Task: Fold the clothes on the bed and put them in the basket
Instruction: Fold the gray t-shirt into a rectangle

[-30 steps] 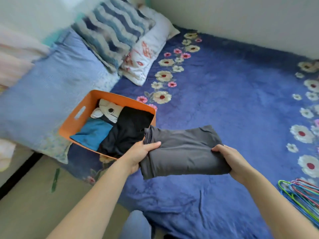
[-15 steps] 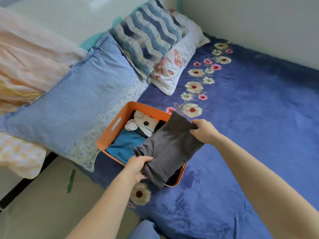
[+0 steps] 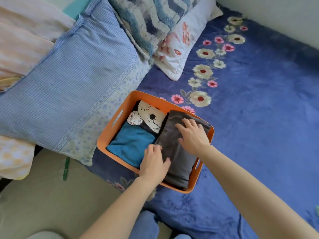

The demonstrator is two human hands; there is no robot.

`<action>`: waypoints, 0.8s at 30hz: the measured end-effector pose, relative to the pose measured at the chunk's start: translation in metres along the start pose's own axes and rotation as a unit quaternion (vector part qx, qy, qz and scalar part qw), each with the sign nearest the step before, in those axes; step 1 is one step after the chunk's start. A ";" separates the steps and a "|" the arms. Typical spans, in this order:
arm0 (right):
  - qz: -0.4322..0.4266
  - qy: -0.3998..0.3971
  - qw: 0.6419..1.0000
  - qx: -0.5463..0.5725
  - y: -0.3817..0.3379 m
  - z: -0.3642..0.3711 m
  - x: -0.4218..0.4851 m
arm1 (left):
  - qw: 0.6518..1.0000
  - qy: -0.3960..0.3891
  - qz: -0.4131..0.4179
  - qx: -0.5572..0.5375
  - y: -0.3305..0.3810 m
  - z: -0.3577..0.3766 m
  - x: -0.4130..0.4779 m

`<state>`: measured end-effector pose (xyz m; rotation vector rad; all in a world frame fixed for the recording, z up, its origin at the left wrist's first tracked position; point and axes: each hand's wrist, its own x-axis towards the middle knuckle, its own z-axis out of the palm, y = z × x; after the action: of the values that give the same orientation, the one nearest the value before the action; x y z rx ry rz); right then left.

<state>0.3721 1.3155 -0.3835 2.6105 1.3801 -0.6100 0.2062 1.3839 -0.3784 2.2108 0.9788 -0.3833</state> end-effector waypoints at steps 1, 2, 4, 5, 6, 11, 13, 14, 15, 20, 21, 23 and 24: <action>0.007 -0.020 1.000 0.007 -0.004 0.008 -0.002 | 0.999 -0.036 0.007 0.023 0.004 0.009 0.001; 0.019 -0.035 0.999 0.015 -0.006 0.016 -0.001 | 0.996 -0.078 -0.011 0.043 0.009 0.021 0.003; 0.038 -0.044 0.998 0.018 -0.006 0.033 0.001 | 0.985 -0.142 -0.077 0.053 0.013 0.041 0.006; 0.043 -0.045 0.998 0.016 -0.005 0.040 0.002 | 0.982 -0.155 -0.098 0.055 0.013 0.050 0.007; 0.046 -0.048 0.998 0.019 -0.002 0.047 0.005 | 0.980 -0.154 -0.110 0.066 0.014 0.057 0.010; 0.047 -0.073 0.994 0.071 0.010 0.069 0.021 | 0.972 -0.152 -0.142 0.109 0.014 0.072 0.027; 0.048 -0.081 0.992 0.086 0.013 0.077 0.026 | 0.969 -0.157 -0.149 0.118 0.014 0.078 0.030; 0.047 -0.082 0.992 0.088 0.014 0.080 0.028 | 0.969 -0.154 -0.149 0.124 0.014 0.081 0.032; 0.046 -0.087 0.991 0.089 0.015 0.082 0.030 | 0.968 -0.155 -0.150 0.129 0.014 0.083 0.032; 0.041 -0.128 0.986 0.097 0.015 0.069 0.033 | 0.963 -0.173 -0.162 0.130 0.013 0.083 0.037; 0.039 -0.135 0.985 0.099 0.014 0.061 0.031 | 0.962 -0.178 -0.161 0.133 0.013 0.080 0.036; 0.035 -0.108 0.988 0.104 0.010 0.047 0.021 | 0.960 -0.188 -0.159 0.133 0.012 0.072 0.034; 0.033 -0.078 0.991 0.107 0.008 0.041 0.012 | 0.959 -0.193 -0.159 0.132 0.012 0.067 0.033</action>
<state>0.3730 1.3083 -0.4261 2.6871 1.2406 -0.9785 0.2377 1.3492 -0.4382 2.0848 1.1112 -1.1057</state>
